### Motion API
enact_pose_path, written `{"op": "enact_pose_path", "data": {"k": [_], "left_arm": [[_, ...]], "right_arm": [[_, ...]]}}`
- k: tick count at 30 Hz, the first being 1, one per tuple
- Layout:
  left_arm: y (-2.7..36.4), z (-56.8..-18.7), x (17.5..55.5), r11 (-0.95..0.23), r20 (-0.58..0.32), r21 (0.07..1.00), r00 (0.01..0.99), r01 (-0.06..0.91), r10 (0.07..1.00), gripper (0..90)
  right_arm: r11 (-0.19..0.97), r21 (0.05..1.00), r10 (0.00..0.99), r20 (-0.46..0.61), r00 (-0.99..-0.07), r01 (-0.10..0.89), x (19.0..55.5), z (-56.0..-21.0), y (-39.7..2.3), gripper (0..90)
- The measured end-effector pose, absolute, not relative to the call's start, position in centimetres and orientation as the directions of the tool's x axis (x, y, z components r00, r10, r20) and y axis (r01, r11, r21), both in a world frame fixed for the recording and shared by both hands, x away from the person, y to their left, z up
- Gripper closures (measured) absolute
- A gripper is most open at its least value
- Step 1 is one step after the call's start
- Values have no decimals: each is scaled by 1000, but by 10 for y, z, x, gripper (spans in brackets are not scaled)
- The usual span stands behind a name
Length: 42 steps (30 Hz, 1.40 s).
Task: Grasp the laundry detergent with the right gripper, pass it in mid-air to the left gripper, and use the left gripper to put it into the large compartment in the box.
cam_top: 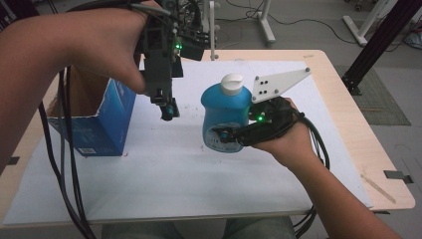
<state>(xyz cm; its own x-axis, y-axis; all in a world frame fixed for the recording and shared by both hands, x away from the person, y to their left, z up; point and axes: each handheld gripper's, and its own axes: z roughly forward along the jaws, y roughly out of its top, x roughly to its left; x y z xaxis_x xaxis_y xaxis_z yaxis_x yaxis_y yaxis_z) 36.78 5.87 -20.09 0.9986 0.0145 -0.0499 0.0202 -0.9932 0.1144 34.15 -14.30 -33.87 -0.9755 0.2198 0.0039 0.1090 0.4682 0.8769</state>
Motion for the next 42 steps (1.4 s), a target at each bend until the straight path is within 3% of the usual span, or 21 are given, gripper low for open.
{"op": "enact_pose_path", "data": {"k": [14, 42], "left_arm": [[41, -203, 356, -996, -67, 90, 997, -22, -28, 18], [36, -209, 350, -996, -69, 88, 997, -26, -32, 18]], "right_arm": [[479, 874, 123, 24, -992, 80, 336, -337, -119, 455], [472, 879, 43, 58, -997, 72, 335, -327, -80, 455]]}}
